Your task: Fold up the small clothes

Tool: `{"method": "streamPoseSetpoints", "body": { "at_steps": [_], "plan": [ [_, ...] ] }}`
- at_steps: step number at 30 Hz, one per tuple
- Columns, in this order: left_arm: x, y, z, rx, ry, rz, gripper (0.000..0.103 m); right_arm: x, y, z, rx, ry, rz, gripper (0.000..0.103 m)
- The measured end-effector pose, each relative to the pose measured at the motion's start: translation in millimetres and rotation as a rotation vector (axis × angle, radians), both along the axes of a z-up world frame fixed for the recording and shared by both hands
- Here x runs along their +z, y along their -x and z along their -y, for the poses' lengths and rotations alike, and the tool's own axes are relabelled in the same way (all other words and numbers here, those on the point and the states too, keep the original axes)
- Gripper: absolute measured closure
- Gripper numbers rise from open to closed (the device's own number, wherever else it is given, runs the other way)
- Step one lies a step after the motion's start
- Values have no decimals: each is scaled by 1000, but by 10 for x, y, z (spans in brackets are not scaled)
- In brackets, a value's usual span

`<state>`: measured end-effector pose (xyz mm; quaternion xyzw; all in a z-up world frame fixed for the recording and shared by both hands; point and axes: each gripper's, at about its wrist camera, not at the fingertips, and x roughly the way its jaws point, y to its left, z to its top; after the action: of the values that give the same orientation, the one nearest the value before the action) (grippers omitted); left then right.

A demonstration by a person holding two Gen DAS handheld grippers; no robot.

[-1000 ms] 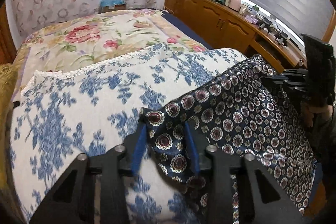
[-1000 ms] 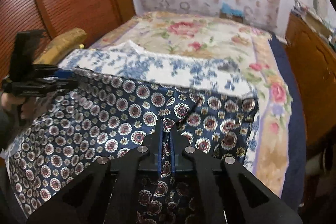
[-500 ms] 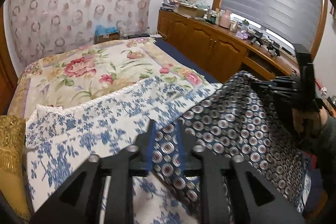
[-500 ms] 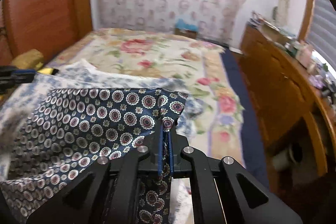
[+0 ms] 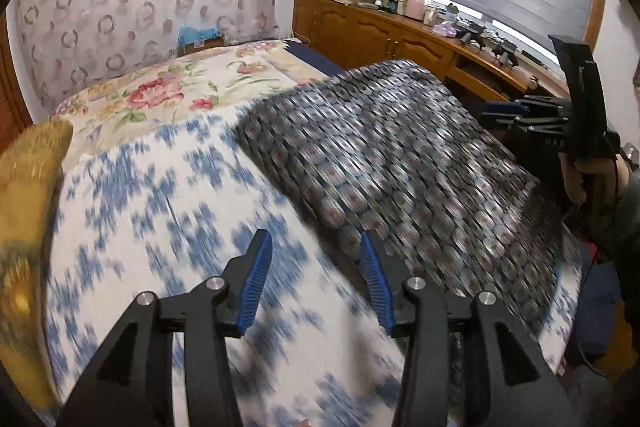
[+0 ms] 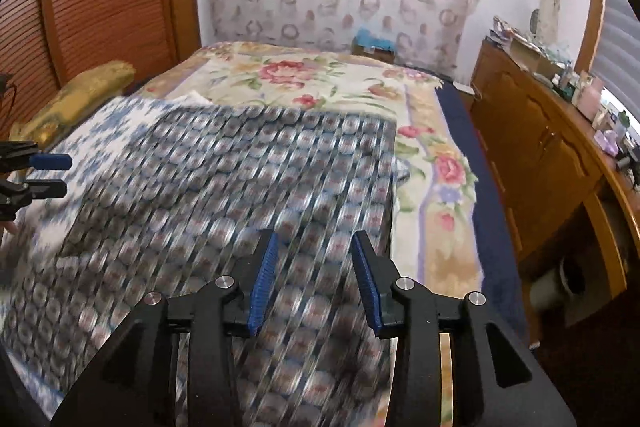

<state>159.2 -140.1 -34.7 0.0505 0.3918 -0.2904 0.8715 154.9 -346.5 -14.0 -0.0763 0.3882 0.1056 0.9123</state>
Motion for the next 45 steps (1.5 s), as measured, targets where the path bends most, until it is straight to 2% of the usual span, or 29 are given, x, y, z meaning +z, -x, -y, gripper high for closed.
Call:
{"method": "streamPoseSetpoints", "body": {
  "at_steps": [4,9,17,19,20,22,25,32,34,36,38,41,45],
  "plan": [
    [-50,326,55,-12,9,-5,58,-86,382,-22,0,5,-13,65],
    [-120,608,92,-10,4,0,57,-200,763,77,-53,-9,-31,65],
    [-216,847,105,-15,7,-29,57,-442,1033,257,-124,-37,-74,65],
    [-219,869,97,-13,8,-31,56,-435,1062,278,-112,-64,-64,79],
    [-220,883,96,-16,17,-39,56,-428,1077,271,-95,-71,-61,97],
    [-228,907,100,-18,28,-44,56,-389,1120,244,-72,-59,-34,101],
    [-252,939,130,-25,35,-54,56,-320,1188,301,-107,-16,-2,101],
    [-325,983,237,-40,20,-85,56,-305,1195,375,-146,2,-6,101],
    [-331,991,245,-36,18,-87,56,-311,1184,350,-148,14,-5,101],
    [-328,1002,256,-35,13,-88,56,-298,1186,338,-145,6,-2,91],
    [-331,1015,262,-35,14,-92,56,-274,1190,317,-149,12,6,87],
    [-333,1052,280,-41,8,-91,56,-216,1219,289,-144,4,20,71],
    [-333,1114,304,-55,7,-93,56,-165,1269,203,-108,-15,18,63]
  ]
}}
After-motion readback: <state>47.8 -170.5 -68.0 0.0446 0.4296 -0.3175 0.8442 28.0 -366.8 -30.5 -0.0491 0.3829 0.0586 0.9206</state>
